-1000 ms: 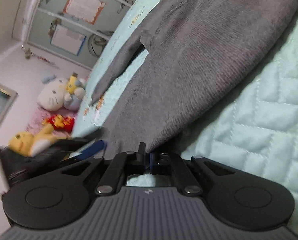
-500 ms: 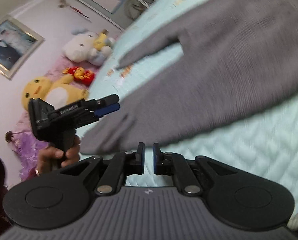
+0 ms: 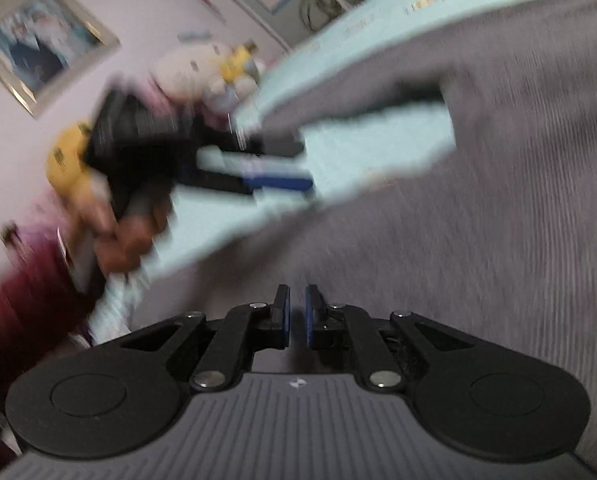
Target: Fold clothes
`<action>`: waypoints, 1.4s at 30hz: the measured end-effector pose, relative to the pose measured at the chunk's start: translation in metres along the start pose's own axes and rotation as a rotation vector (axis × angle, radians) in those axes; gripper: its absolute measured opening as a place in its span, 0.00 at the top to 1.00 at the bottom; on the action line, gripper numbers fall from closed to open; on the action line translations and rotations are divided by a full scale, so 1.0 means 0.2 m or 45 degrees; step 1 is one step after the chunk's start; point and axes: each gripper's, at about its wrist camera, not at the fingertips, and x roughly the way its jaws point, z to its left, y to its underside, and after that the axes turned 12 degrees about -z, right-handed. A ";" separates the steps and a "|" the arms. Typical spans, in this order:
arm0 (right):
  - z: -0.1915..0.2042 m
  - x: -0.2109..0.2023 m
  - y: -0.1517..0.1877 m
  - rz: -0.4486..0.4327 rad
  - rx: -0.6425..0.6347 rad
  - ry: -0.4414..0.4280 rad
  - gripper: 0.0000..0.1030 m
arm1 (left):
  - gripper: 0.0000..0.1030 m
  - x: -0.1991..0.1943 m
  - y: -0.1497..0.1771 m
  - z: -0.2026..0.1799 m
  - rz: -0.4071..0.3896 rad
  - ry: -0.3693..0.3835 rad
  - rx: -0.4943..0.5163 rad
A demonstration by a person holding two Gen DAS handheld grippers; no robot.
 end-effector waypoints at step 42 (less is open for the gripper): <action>-0.03 -0.13 -0.35 0.079 -0.089 -0.162 0.56 | 0.85 -0.18 0.59 -0.24 -0.300 -0.108 -0.036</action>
